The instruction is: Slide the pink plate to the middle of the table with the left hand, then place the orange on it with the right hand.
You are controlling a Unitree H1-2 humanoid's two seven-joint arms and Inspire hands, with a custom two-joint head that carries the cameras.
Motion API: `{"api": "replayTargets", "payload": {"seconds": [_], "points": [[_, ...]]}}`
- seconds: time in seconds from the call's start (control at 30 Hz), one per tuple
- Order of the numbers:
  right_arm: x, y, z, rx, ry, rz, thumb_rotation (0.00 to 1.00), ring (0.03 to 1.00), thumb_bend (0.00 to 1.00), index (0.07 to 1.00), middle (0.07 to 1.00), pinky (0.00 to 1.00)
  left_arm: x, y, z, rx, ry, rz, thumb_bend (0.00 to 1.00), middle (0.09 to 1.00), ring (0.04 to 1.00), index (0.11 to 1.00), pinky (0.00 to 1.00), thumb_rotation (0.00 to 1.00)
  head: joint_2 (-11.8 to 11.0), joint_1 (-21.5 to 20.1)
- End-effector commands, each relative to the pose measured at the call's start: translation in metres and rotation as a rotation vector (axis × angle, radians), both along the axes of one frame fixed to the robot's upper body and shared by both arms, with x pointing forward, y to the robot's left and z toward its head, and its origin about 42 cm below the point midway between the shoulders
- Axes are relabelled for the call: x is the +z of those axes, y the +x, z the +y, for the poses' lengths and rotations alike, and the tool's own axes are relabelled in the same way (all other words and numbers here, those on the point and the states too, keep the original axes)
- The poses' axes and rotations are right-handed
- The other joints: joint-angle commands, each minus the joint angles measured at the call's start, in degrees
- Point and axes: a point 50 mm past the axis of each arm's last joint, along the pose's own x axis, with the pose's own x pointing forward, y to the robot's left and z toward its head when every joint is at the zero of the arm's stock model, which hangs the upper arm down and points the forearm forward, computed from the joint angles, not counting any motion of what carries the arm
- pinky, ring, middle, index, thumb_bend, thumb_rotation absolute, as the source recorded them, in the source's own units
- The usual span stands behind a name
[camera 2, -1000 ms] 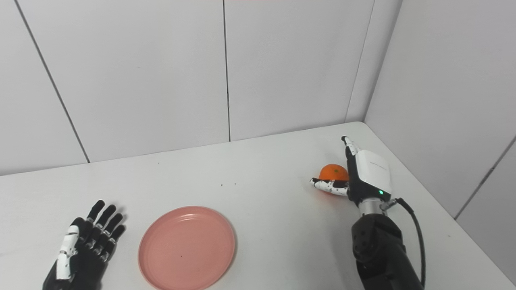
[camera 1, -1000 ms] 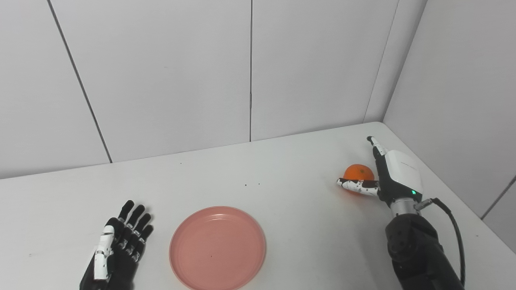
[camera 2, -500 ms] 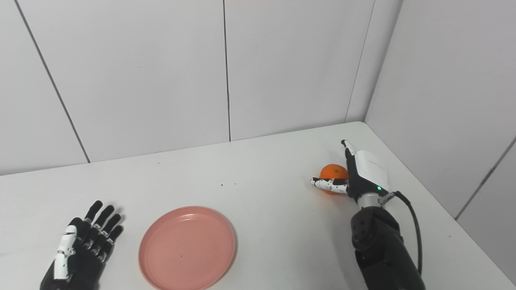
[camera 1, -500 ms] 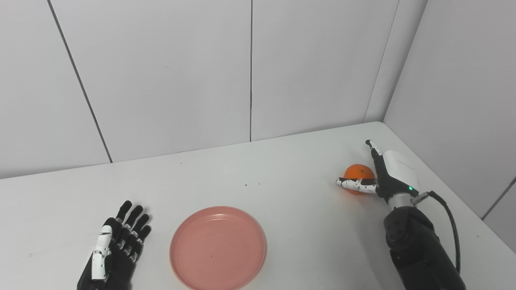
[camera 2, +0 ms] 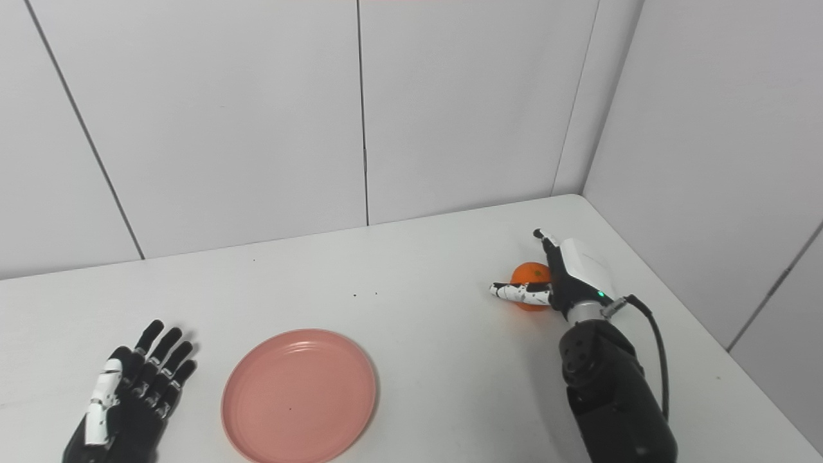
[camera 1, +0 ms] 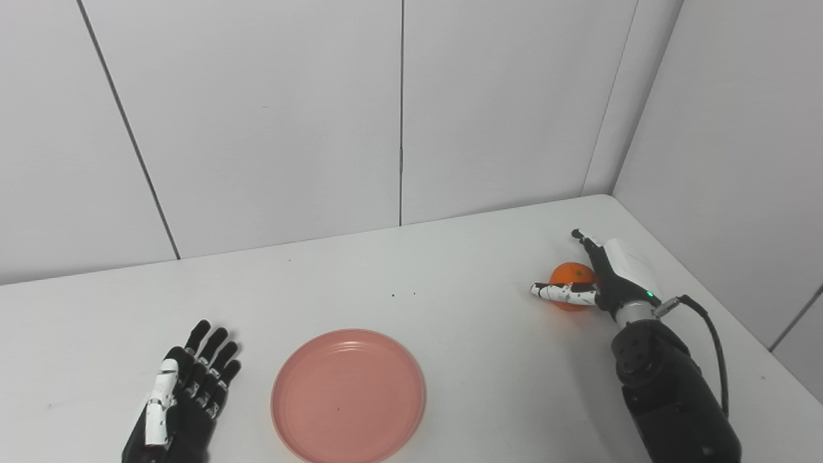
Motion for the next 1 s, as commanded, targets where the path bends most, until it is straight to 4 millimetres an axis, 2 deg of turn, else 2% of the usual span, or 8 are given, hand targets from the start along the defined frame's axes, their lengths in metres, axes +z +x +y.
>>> {"api": "replayTargets", "payload": {"seconds": [0.0,0.5,0.67,0.7,0.77,0.8,0.97], "points": [[0.022,0.007,-0.007,-0.007,-0.033,-0.045,0.48,0.844,1.0,0.883,0.886,0.73,-0.004,-0.001,0.004,0.002,0.012,0.042,0.31,0.974,0.974,0.978,1.0,1.0,0.0,0.0],[0.023,0.009,-0.011,-0.013,-0.05,0.04,0.46,0.862,1.0,0.889,0.888,0.74,-0.003,0.0,0.005,0.004,0.015,0.041,0.3,0.969,0.968,0.975,1.0,1.0,0.5,0.4],[0.02,0.011,-0.014,-0.027,-0.067,0.066,0.37,0.866,0.98,0.877,0.889,0.76,-0.003,-0.001,0.006,0.004,0.021,0.04,0.3,0.973,0.969,0.978,1.0,1.0,0.6,0.5],[0.019,0.012,-0.015,-0.033,-0.051,0.057,0.32,0.846,0.97,0.859,0.873,0.75,-0.003,-0.001,0.006,0.004,0.019,0.041,0.3,0.973,0.97,0.978,1.0,1.0,0.6,0.6],[0.017,0.012,-0.016,-0.039,-0.028,0.042,0.29,0.833,0.96,0.849,0.864,0.74,-0.003,0.0,0.007,0.003,0.018,0.041,0.3,0.973,0.97,0.978,1.0,1.0,0.6,0.6],[0.017,0.012,-0.016,-0.04,-0.017,0.035,0.27,0.778,0.94,0.82,0.818,0.68,-0.003,0.0,0.007,0.002,0.019,0.041,0.3,0.975,0.971,0.979,1.0,1.0,0.6,0.6],[0.011,0.013,-0.018,-0.041,-0.009,0.027,0.22,0.67,0.9,0.71,0.717,0.59,-0.002,0.0,0.007,0.001,0.023,0.039,0.29,0.975,0.971,0.978,1.0,1.0,0.6,0.6]]}}
